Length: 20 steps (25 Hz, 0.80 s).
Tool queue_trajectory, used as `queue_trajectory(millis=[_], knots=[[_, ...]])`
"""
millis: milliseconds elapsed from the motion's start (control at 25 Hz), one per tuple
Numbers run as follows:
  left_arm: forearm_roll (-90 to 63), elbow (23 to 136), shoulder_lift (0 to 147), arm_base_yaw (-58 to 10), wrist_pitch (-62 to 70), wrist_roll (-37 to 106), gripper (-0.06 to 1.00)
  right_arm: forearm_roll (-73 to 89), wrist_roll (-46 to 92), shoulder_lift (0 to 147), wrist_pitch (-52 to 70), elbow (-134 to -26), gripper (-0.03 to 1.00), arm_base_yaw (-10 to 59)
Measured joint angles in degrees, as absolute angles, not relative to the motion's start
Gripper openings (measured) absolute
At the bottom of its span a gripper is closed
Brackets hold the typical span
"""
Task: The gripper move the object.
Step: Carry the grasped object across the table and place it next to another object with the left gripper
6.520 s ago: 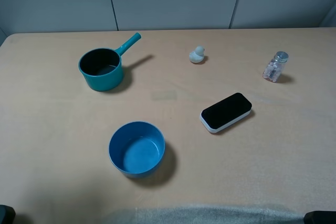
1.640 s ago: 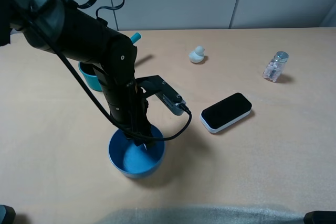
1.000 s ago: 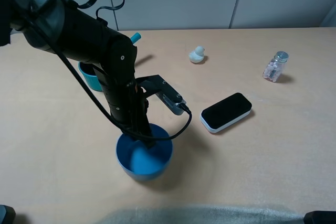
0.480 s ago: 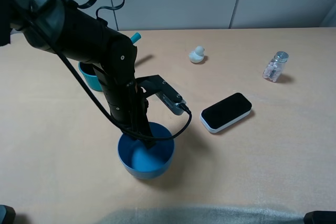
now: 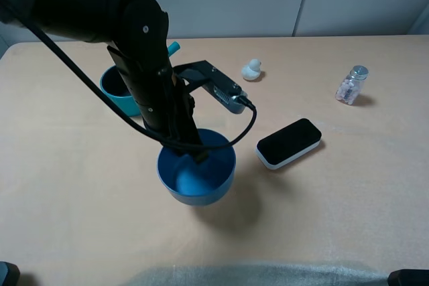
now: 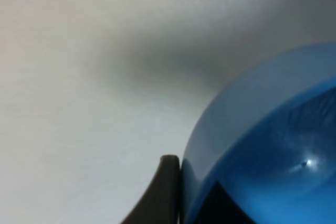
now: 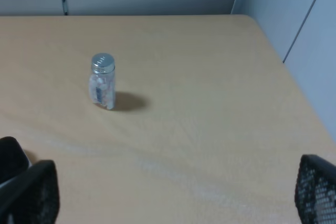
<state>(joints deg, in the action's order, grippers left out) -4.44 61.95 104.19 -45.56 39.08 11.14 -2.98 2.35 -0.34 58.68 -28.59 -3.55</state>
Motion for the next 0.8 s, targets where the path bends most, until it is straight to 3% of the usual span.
queue_trajectory(millis=[440,800], knots=[[12.2,73.8,97.6,-44.7,53.5,-3.8,0.06,-3.0,2.3,-0.3,58.7,-28.6,0.68,-3.5],[13.7,81.1,97.0,-43.6,60.8,-6.6,0.06,-3.0,2.3,-0.3,58.7,-28.6,0.68,-3.5]])
